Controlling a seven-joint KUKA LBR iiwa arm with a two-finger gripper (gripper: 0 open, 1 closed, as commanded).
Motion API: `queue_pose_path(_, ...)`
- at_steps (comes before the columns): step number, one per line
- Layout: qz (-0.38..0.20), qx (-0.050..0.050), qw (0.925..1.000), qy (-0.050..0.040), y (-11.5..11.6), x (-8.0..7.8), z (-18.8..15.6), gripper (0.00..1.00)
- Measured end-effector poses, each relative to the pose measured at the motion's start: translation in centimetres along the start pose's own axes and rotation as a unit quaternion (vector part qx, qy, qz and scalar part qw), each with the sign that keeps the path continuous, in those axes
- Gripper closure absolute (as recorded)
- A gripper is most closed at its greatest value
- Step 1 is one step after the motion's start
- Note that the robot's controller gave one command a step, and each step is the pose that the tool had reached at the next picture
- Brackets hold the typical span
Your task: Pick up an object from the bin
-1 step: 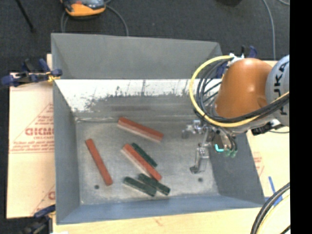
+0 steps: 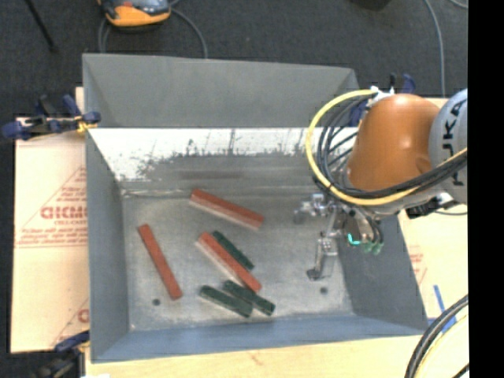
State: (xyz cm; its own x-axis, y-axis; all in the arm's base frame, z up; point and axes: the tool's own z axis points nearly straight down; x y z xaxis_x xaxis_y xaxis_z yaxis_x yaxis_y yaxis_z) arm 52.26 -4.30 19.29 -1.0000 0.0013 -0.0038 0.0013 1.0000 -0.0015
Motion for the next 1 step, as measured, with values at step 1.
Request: queue_pose_path(1,-0.037,-0.002,0.9993,0.0013,10.57,1.33,8.29,1.00)
